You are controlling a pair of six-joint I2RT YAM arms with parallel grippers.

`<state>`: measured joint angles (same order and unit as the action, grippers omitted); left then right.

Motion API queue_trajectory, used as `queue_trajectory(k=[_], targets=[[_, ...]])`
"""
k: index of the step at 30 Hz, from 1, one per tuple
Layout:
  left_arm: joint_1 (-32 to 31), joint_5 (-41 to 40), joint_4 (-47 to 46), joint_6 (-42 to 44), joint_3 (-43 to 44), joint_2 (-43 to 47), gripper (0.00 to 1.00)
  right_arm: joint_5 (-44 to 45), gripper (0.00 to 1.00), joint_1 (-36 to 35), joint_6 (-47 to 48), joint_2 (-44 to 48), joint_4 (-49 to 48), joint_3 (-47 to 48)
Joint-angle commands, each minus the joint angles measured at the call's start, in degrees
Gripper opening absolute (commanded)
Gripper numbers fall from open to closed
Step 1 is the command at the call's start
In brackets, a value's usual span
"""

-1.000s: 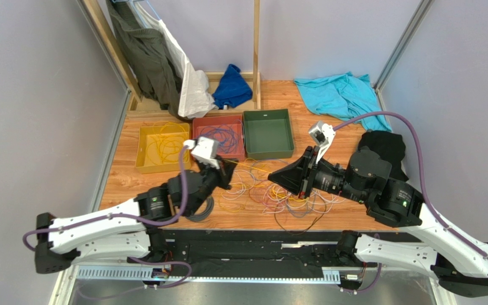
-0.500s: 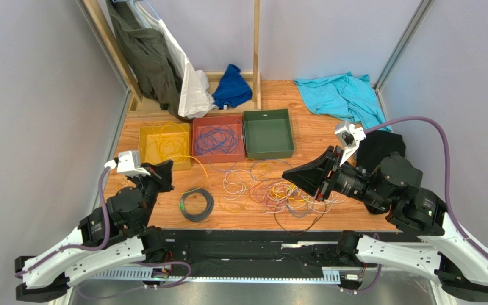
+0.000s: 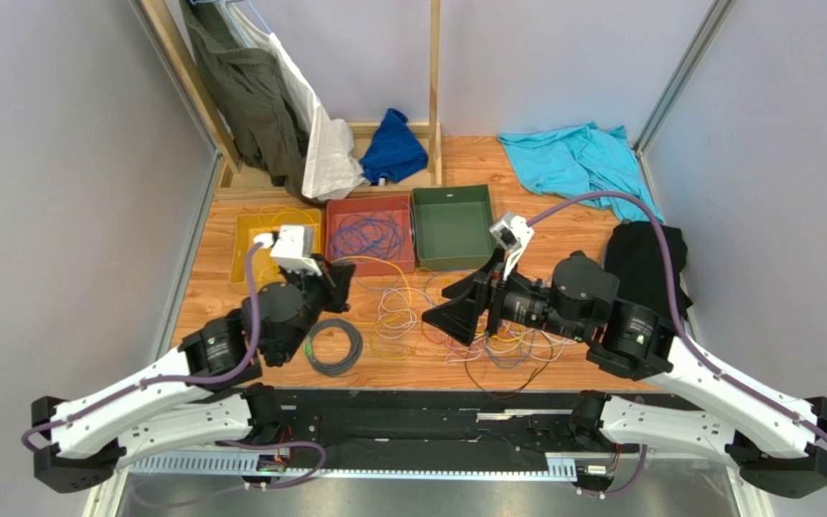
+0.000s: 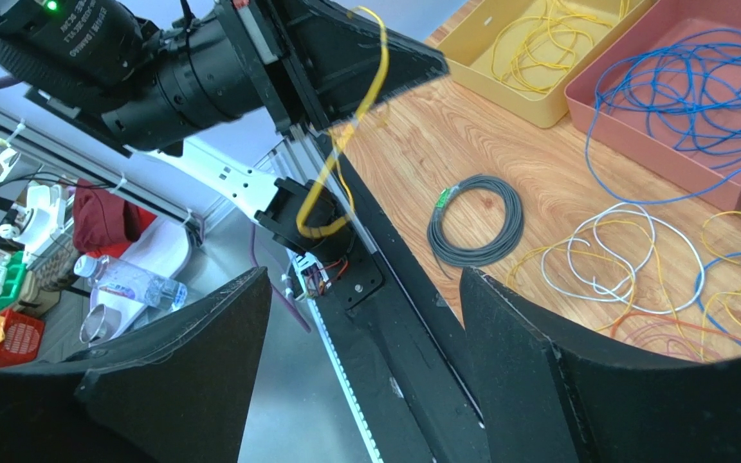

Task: Untangle the cables

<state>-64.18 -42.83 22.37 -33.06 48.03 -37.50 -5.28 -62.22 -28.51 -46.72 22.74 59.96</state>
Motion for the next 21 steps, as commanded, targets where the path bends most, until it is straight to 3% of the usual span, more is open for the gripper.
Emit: queue_trajectory(k=[1, 9, 11, 12, 13, 14, 15, 21], targets=[[0.0, 6.3, -6.5, 0.7, 2.0, -3.4, 0.00, -1.5, 0.76, -0.3, -1.4, -1.2, -8.7, 0.2], [0.0, 9.3, -8.6, -0.3, 1.3, -5.8, 0.00, -2.3, 0.76, -0.3, -1.5, -7.8, -12.5, 1.2], [0.0, 9.5, -8.7, -0.3, 1.3, -5.9, 0.00, -2.9, 0.66, -0.3, -1.3, -9.6, -12.4, 2.0], [0.0, 9.7, -8.7, -0.3, 1.2, -5.7, 0.00, -3.3, 0.53, -0.3, -1.1, -11.1, -12.4, 2.2], [0.0, 9.8, -8.7, -0.2, 1.2, -5.6, 0.00, -3.1, 0.20, -0.3, -1.0, -11.5, -12.4, 2.4], [0.0, 9.8, -8.7, 0.1, 1.2, -5.3, 0.00, -2.7, 0.05, -0.3, -1.1, -11.6, -12.4, 2.4], [0.0, 9.6, -8.7, 0.2, 1.0, -5.0, 0.00, -2.4, 0.00, -0.3, -1.1, -11.4, -13.0, 2.1], [0.0, 3.0, -3.2, -1.4, 0.2, -1.2, 0.00, 4.1, 0.00, -0.3, 0.8, -2.5, -11.5, 0.9]])
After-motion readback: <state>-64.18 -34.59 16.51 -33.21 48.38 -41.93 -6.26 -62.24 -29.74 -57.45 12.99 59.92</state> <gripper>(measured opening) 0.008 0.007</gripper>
